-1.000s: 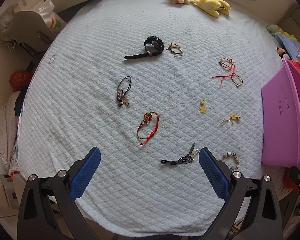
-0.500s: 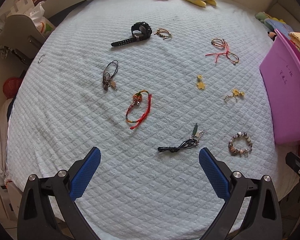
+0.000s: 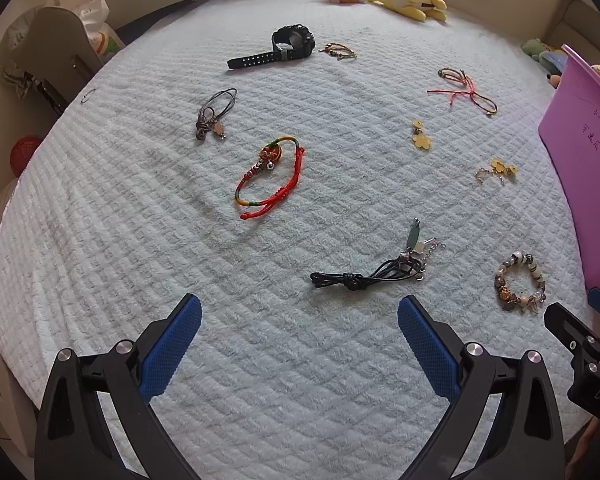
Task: Organize jewelry
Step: 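Move right tool to the beaded bracelet while left tool approaches the black cord necklace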
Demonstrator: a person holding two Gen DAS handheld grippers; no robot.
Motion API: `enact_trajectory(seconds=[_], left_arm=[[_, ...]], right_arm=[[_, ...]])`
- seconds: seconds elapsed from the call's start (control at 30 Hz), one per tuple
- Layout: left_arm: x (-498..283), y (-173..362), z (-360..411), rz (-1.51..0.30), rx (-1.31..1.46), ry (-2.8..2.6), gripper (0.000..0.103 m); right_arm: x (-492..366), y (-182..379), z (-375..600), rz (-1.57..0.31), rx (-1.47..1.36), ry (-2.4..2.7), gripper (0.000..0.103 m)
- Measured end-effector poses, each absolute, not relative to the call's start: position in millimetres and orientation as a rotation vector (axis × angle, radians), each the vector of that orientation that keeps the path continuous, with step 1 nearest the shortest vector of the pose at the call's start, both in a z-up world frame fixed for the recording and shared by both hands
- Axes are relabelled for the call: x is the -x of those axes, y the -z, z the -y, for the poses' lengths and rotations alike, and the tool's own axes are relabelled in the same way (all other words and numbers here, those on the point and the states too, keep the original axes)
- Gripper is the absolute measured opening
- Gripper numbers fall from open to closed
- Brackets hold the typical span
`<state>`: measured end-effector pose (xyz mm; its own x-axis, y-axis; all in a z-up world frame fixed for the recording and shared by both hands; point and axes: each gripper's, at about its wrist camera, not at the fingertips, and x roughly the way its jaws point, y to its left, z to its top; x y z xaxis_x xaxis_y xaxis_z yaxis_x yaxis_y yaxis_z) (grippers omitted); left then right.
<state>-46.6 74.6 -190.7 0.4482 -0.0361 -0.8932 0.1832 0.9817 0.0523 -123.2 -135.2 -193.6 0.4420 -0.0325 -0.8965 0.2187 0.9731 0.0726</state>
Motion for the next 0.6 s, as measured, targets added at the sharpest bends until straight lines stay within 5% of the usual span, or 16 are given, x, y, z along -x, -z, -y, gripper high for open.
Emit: enact_trajectory(seconds=[0.6], left_arm=[[48,237,-54,-0.982,-0.171,0.206,0.097]], right_arm=[[115,242,127,-1.023,-0.083,0.161,0.093]])
